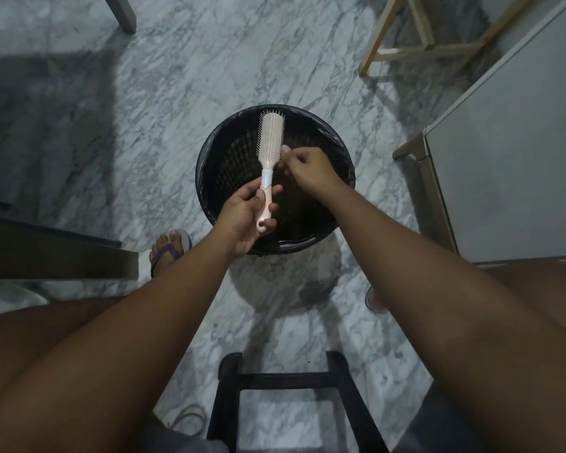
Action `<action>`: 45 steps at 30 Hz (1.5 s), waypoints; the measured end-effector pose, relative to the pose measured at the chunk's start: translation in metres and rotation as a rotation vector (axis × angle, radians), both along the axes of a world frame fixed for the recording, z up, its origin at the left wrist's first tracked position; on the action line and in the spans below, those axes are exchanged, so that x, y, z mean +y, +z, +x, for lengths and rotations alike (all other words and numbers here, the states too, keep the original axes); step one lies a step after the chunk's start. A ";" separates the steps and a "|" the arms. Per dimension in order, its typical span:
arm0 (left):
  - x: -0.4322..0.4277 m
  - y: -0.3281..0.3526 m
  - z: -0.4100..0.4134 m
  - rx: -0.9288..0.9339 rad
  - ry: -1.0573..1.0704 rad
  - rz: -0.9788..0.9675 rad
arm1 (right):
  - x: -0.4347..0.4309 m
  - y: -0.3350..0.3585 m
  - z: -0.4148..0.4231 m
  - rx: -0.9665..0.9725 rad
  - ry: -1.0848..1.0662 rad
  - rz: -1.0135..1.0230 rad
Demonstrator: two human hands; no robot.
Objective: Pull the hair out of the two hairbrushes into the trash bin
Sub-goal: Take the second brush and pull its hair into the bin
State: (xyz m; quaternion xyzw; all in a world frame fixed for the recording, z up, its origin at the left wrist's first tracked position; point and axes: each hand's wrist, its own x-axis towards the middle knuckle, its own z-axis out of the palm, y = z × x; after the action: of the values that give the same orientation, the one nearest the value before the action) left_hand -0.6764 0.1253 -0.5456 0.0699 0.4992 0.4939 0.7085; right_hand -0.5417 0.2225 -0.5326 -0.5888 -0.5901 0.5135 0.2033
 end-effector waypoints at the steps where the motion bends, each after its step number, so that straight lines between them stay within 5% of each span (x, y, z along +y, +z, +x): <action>1: 0.000 0.000 -0.001 0.004 0.005 -0.004 | 0.001 -0.001 0.001 -0.054 0.019 0.050; 4: -0.002 -0.001 -0.003 0.009 0.025 -0.014 | 0.007 -0.004 0.003 -0.095 -0.043 0.127; 9: -0.007 -0.004 -0.006 0.019 0.031 -0.025 | 0.015 -0.004 0.006 -0.056 -0.456 0.256; 17: -0.010 -0.004 -0.004 -0.010 -0.008 -0.025 | 0.003 0.001 -0.009 0.255 -0.155 -0.174; 26: -0.013 -0.010 -0.005 0.014 0.024 -0.054 | 0.022 0.008 -0.011 -0.188 -0.023 0.169; 34: -0.020 -0.018 -0.013 -0.013 0.065 -0.070 | 0.039 0.030 0.000 0.048 -0.475 0.422; 36: -0.020 -0.017 -0.013 -0.014 0.054 -0.066 | 0.037 0.021 0.003 -0.056 -0.396 0.348; 40: -0.020 -0.017 -0.014 -0.007 0.028 -0.061 | 0.023 -0.002 0.010 -0.470 0.101 0.003; 45: -0.020 -0.011 -0.012 0.010 -0.017 -0.037 | 0.014 -0.003 0.003 -0.239 -0.040 0.042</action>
State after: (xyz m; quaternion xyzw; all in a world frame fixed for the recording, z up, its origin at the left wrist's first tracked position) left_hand -0.6885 0.1056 -0.5565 0.0636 0.5114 0.4780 0.7113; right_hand -0.5384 0.2364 -0.5354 -0.6532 -0.6089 0.4230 0.1538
